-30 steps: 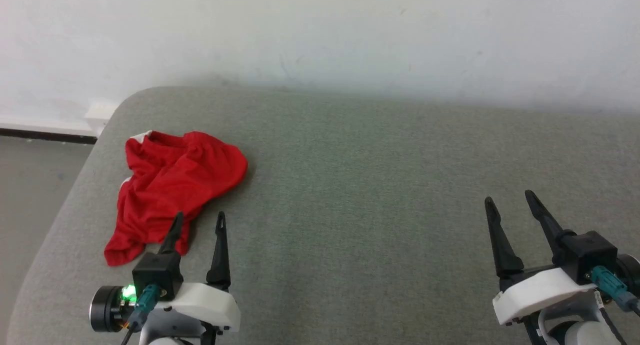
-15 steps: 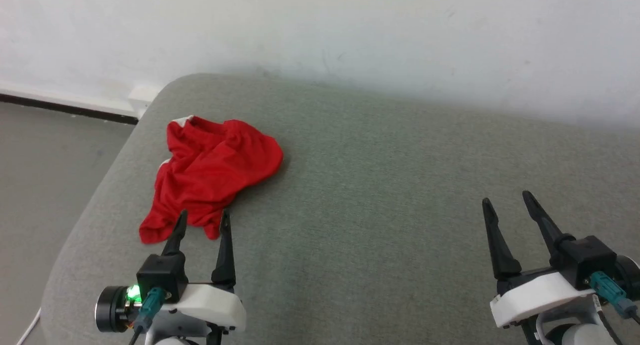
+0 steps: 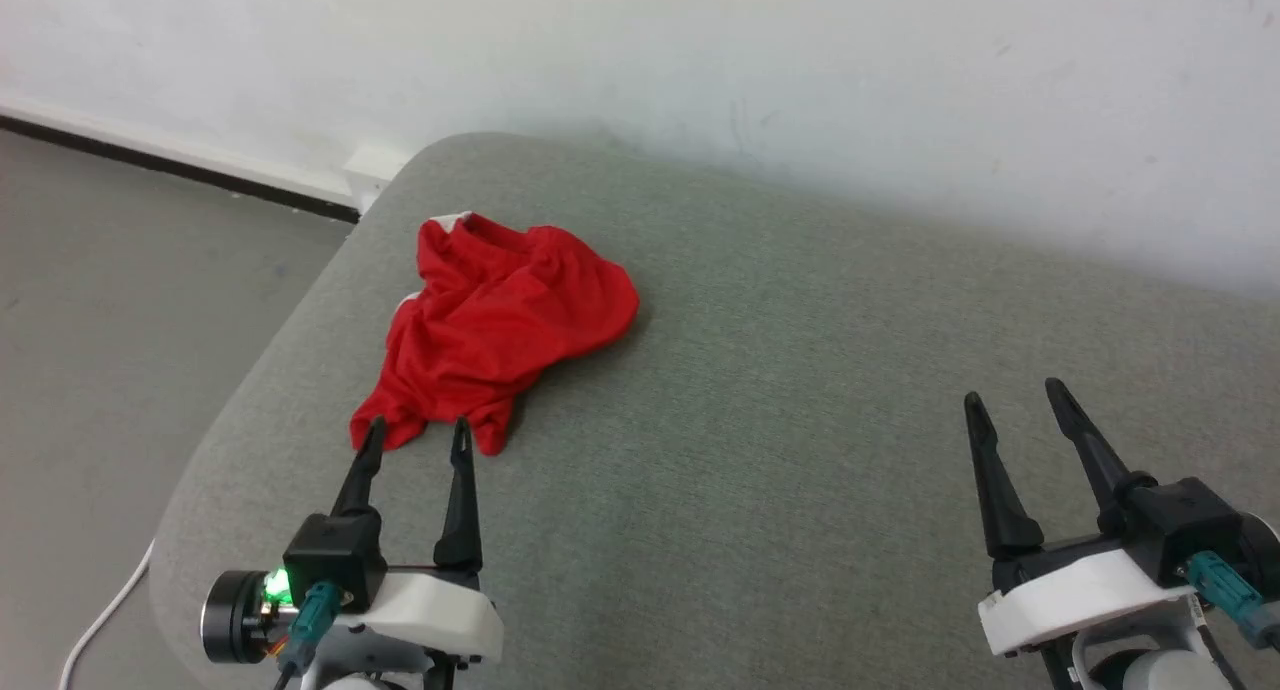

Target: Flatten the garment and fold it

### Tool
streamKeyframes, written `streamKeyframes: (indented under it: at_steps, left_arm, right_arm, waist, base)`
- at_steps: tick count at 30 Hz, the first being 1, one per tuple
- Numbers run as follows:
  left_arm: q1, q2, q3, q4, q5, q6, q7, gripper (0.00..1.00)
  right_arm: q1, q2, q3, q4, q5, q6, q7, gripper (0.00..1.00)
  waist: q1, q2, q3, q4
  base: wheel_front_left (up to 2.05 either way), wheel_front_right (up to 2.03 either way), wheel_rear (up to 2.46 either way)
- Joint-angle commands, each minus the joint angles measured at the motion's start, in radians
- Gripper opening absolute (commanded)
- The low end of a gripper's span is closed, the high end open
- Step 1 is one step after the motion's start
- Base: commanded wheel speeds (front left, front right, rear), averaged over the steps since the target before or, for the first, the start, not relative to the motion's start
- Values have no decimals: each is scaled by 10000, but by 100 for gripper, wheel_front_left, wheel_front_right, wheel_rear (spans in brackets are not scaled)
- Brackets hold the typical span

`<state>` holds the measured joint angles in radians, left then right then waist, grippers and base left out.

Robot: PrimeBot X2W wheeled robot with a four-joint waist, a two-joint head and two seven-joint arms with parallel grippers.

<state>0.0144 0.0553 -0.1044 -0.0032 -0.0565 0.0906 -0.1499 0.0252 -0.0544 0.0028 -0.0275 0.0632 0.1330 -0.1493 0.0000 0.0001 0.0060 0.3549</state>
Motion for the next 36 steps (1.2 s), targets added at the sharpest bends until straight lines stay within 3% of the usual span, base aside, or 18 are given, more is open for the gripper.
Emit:
streamKeyframes:
  at_steps: [1, 36]
  left_arm:
    - [85, -31, -60, -18, -63, 83, -72, 100]
    - [90, -45, -632, -114, -195, 600, -803, 100]
  right_arm:
    - [75, 23, 0, -61, 92, -14, -80, 100]
    - [50, 36, 33, -237, 559, -20, -810, 100]
  waist:
    - [0, -1, 7, 174]
    - [0, -1, 57, 2133]
  base:
    - [0, 0, 0]
    - [0, 0, 0]
